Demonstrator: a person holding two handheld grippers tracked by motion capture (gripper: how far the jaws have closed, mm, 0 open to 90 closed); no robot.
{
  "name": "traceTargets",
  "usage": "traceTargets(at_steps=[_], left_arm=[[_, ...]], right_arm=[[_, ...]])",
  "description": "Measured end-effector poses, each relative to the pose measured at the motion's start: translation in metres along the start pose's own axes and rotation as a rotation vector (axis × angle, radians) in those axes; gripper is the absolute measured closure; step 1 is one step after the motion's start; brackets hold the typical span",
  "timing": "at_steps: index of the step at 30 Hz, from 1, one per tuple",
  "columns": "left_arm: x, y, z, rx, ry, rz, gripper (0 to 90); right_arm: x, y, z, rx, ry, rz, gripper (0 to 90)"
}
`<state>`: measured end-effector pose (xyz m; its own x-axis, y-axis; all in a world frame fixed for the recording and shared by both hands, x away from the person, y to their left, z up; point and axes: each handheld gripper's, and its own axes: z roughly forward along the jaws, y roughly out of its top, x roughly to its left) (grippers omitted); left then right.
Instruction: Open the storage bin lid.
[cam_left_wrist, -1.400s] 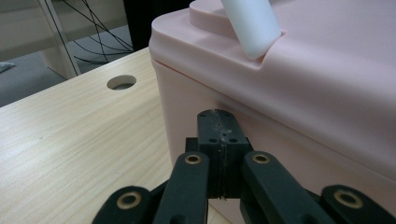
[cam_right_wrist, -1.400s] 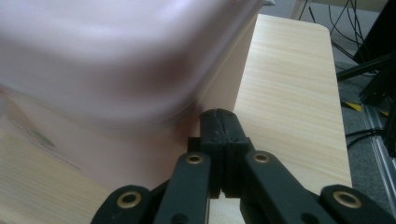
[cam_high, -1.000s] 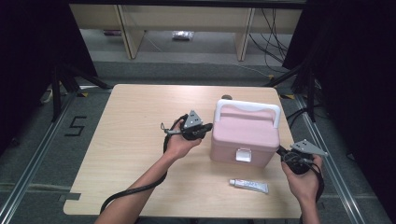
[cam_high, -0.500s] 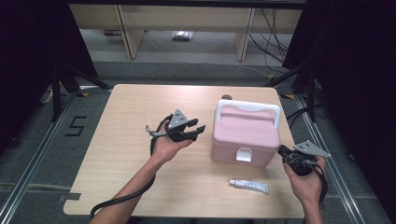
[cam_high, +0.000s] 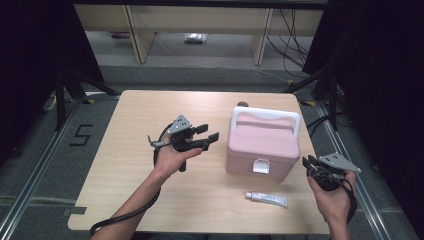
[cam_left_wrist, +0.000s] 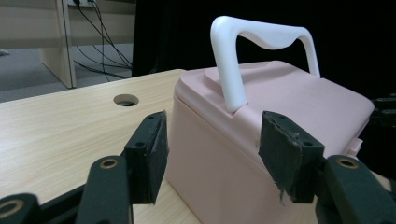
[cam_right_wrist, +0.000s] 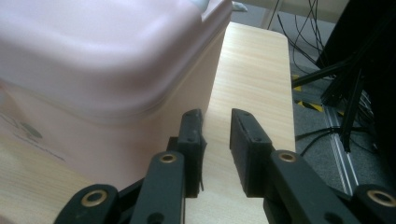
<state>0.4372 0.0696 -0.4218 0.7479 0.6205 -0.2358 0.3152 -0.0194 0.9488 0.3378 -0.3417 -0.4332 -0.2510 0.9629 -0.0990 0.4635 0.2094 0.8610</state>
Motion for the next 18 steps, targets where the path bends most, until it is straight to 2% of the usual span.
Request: traceTargets(at_steps=[5,6,7,8,10,13,15,16,17,18], left_arm=[[-0.003,0.007,0.006,-0.012,-0.014,-0.016,41.8],[-0.005,0.01,0.009,-0.013,-0.017,-0.011,41.9],[-0.005,0.012,0.011,-0.017,-0.018,-0.013,42.1],[-0.006,0.016,0.015,-0.019,-0.02,-0.013,42.1],[-0.006,0.019,0.02,-0.02,-0.014,-0.015,42.6],[-0.006,0.024,0.028,-0.017,-0.016,-0.028,42.9],[-0.008,0.028,0.036,-0.011,-0.015,-0.025,43.1],[-0.01,0.031,0.042,-0.007,-0.017,-0.023,43.2],[-0.011,0.033,0.045,-0.006,-0.015,-0.019,43.4],[-0.011,0.033,0.045,-0.006,-0.015,-0.019,43.6]], right_arm=[[-0.001,0.001,-0.002,-0.007,-0.004,-0.004,74.6],[0.002,0.0,-0.003,0.003,0.006,0.043,74.7],[0.003,0.0,-0.004,0.005,0.006,0.052,74.6],[0.003,0.0,-0.004,0.0,0.009,0.05,74.5],[0.001,0.001,-0.002,-0.015,0.007,0.011,74.5],[0.001,0.002,-0.002,-0.013,0.011,0.036,74.5],[0.001,0.002,-0.003,-0.025,0.002,0.02,74.6],[0.006,0.003,-0.005,-0.013,0.011,0.061,74.5],[0.005,0.003,-0.005,-0.014,0.008,0.038,74.5],[0.005,0.003,-0.005,-0.014,0.008,0.038,74.5]])
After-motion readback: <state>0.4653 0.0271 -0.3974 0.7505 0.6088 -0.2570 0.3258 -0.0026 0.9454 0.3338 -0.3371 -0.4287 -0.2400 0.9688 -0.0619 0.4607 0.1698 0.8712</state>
